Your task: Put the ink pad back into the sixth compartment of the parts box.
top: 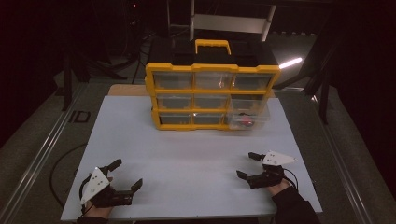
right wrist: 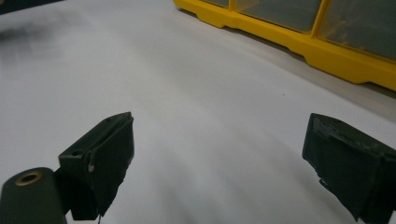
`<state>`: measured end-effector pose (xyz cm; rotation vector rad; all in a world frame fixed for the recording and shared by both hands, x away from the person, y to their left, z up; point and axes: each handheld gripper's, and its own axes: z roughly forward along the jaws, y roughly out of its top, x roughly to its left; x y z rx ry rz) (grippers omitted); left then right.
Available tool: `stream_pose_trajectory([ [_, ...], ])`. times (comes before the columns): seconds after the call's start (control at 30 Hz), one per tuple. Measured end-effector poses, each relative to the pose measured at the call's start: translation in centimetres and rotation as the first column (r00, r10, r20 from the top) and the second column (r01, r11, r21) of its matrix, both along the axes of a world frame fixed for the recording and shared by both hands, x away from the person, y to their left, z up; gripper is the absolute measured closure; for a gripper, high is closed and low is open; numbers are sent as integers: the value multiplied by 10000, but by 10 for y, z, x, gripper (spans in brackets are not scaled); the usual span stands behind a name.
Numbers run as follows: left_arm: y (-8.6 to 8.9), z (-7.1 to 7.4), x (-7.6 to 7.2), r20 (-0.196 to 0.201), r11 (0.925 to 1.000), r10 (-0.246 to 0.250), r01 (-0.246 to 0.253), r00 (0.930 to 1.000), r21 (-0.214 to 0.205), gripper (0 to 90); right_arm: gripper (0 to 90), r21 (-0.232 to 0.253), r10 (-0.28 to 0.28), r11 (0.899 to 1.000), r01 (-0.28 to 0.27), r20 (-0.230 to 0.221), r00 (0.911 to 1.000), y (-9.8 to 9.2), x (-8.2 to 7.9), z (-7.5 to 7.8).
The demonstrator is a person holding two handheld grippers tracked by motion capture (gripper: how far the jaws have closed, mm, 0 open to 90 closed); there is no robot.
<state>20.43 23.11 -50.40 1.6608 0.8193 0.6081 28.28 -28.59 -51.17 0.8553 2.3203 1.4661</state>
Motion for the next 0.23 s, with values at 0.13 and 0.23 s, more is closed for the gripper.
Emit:
stream_pose_trajectory([
  [0.13, 0, 0, 0, -2, 10000, -11, 11, 10000, 11, 1, 91, 20, -35, 10000, 35, -53, 10000, 0, 0, 1],
  [0.23, 0, 0, 0, -6, 10000, 1, -1, 10000, 1, 1, 91, 8, -8, 10000, 8, -13, 10000, 1, 0, 0],
])
